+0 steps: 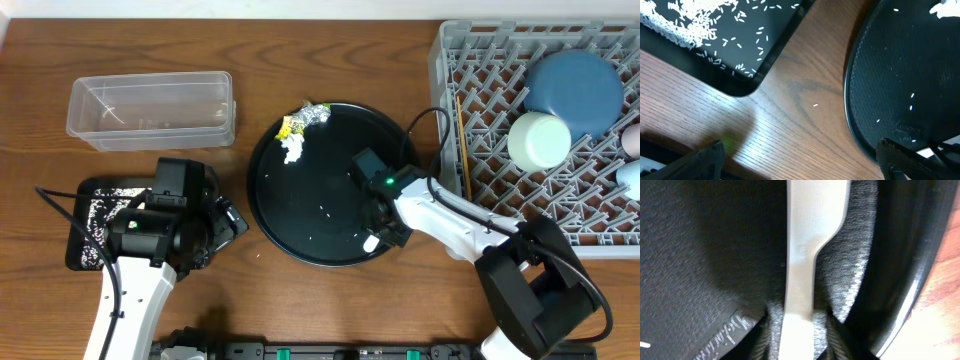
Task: Sort waste into correct bins and load items into the dishwasher rack
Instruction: 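Reach the right gripper to the white plastic knife and grasp it, then lift the white knife and carry it into the rack, then release the knife in the rack and raise the right gripper, then reach the left gripper to the white tissue on the round tray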
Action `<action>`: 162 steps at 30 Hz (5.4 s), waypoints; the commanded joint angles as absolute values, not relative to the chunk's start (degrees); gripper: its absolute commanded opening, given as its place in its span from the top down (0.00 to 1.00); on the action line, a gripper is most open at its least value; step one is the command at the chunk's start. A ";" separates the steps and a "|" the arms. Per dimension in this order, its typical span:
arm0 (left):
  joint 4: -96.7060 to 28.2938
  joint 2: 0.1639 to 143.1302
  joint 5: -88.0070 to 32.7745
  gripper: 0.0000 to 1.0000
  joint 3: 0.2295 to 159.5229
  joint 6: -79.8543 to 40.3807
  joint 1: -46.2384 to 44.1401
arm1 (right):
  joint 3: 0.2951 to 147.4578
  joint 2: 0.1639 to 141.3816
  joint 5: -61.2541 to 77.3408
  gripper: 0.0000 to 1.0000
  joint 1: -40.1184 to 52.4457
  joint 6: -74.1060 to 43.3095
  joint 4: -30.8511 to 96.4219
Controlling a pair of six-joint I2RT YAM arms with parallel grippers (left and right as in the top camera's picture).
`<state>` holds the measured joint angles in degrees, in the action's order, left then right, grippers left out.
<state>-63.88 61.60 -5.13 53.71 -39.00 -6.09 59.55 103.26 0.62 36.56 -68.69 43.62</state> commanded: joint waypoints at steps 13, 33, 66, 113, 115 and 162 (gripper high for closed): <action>-64.03 61.45 -3.99 0.02 54.65 -39.31 -5.85 | 62.35 103.28 1.76 0.99 35.20 -63.99 44.16; -64.03 61.45 -3.99 0.02 54.65 -39.31 -5.85 | 78.32 91.24 2.90 0.99 19.49 -43.86 52.21; -64.03 61.45 -3.99 0.02 54.65 -39.31 -5.85 | 86.21 102.32 -1.06 0.66 2.26 -11.77 50.39; -64.03 61.45 -3.99 0.02 54.65 -39.31 -5.85 | 97.89 73.78 -16.01 0.01 -0.80 -41.12 97.25; -64.03 61.45 -3.99 0.02 54.65 -39.31 -5.85 | 97.08 73.87 -12.78 0.01 -0.78 -41.12 97.08; -27.83 75.92 -20.51 0.02 54.65 -14.83 -12.80 | 96.92 73.93 -9.61 0.01 -0.78 -41.10 97.10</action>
<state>-29.82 72.29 -21.56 53.76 -19.38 -11.18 97.08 74.08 -9.43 -0.38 -40.16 97.03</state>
